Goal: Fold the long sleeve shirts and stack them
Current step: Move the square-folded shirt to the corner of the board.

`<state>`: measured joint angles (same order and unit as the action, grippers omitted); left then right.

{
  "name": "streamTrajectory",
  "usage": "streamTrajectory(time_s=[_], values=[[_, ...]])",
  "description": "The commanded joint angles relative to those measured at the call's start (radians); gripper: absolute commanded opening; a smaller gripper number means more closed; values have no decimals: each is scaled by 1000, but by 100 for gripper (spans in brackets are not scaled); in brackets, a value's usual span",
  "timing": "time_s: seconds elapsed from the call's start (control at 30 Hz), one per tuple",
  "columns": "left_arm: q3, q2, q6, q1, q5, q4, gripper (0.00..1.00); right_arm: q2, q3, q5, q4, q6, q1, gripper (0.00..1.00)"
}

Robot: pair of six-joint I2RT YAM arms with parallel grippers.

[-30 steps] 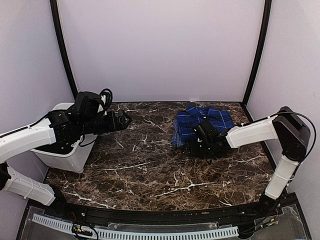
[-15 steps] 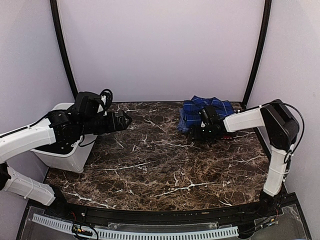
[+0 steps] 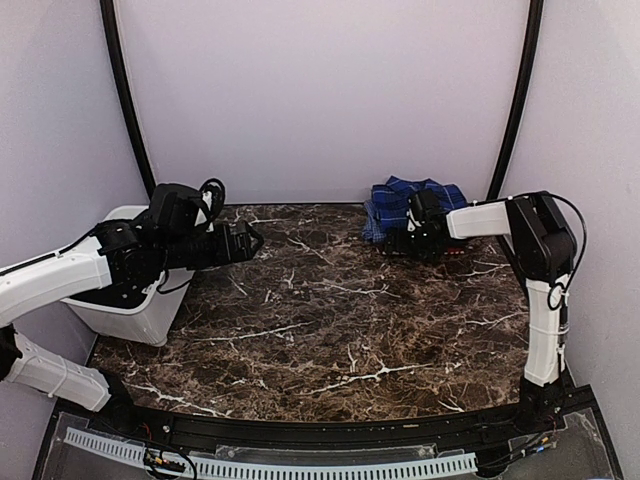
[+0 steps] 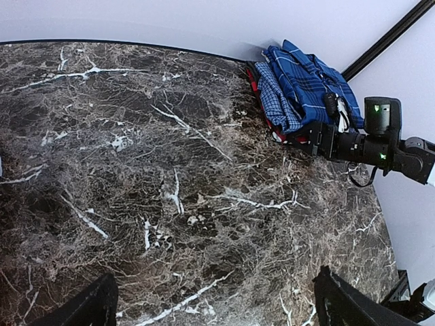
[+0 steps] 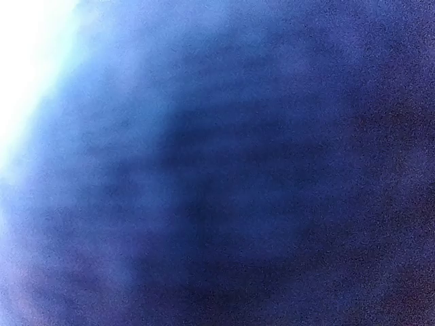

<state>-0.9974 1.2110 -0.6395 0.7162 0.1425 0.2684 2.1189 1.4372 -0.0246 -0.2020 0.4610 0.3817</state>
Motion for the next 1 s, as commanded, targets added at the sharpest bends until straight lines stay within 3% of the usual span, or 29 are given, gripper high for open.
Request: streamTrajectory(time_s=[0.0, 0.3, 0.97], values=[[-4, -13, -12, -4, -9, 23, 99, 75, 50, 58, -45, -33, -33, 99], [-4, 4, -24, -5, -26, 7, 99, 129, 148, 66, -77, -32, -33, 99], [-33, 36, 8, -9, -50, -18, 99, -245, -154, 63, -18, 10, 3, 99]])
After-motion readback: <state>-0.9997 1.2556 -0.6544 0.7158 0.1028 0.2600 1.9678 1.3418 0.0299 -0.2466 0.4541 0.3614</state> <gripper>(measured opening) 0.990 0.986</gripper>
